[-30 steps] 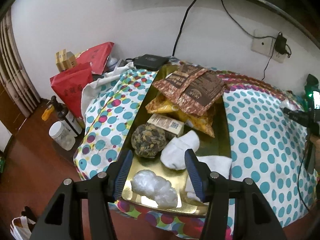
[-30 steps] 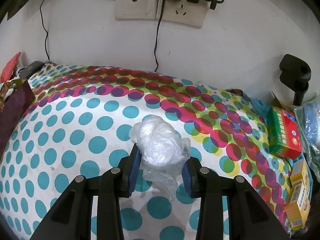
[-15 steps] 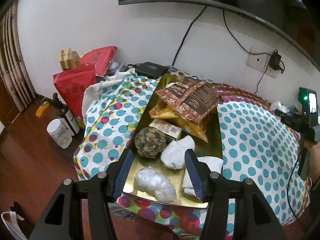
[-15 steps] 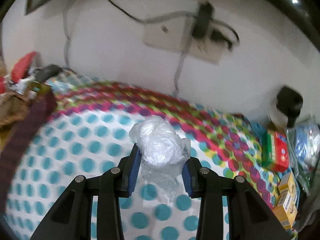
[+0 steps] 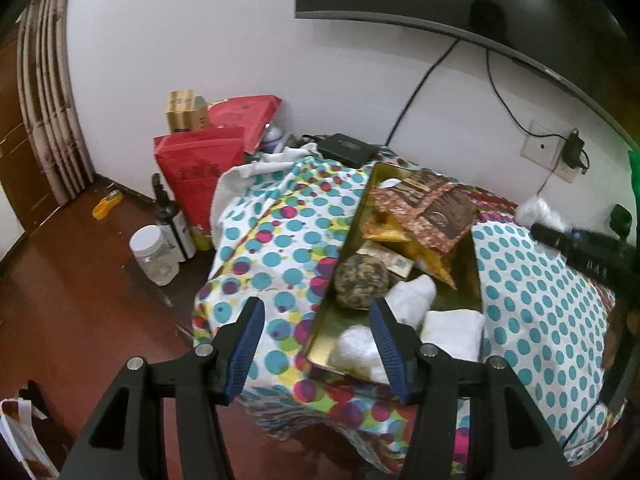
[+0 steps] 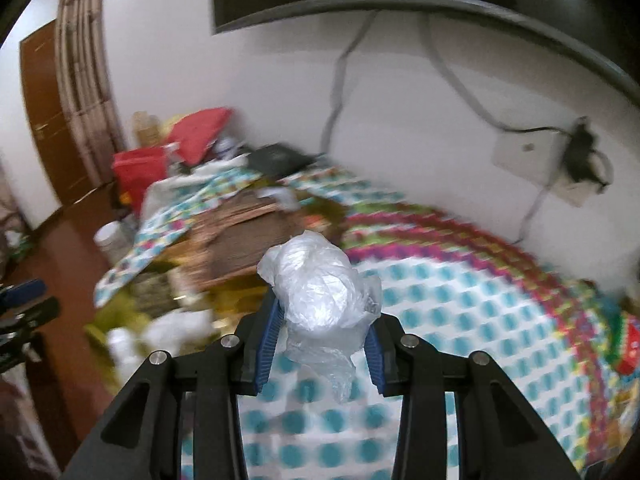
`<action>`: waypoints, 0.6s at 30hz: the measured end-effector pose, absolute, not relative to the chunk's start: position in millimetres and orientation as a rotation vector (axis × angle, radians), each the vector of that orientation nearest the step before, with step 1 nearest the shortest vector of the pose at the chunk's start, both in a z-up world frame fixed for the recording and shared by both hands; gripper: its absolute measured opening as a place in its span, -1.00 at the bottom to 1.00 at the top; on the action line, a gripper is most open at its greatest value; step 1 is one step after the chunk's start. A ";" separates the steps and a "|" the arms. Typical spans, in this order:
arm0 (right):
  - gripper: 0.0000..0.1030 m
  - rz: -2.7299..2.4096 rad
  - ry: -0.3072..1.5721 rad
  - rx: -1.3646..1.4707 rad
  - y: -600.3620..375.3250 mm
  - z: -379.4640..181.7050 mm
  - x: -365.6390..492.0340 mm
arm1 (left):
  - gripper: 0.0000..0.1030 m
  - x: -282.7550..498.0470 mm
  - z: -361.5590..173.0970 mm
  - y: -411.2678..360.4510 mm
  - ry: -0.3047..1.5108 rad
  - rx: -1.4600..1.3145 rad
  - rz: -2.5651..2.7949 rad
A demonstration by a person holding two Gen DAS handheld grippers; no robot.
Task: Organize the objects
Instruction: 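Carry the clear plastic bag over the gold tray with the right gripper, then lower the plastic bag into the gold tray and open the right gripper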
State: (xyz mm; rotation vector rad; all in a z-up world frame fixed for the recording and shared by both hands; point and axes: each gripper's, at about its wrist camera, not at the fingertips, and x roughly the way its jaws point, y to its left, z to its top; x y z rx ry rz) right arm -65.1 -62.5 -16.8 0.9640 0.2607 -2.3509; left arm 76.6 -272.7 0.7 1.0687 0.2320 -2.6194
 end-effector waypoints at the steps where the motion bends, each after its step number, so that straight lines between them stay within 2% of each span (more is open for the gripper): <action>1: -0.29 -2.331 0.264 0.970 -69.2 -18.5 -60.0 | 0.09 78.4 1.4 -275.4 0.234 1.062 -2.614; 18: -0.28 -2.135 0.346 1.084 -166.9 -65.9 -30.1 | 0.09 73.2 -11.3 -287.4 0.251 1.094 -2.581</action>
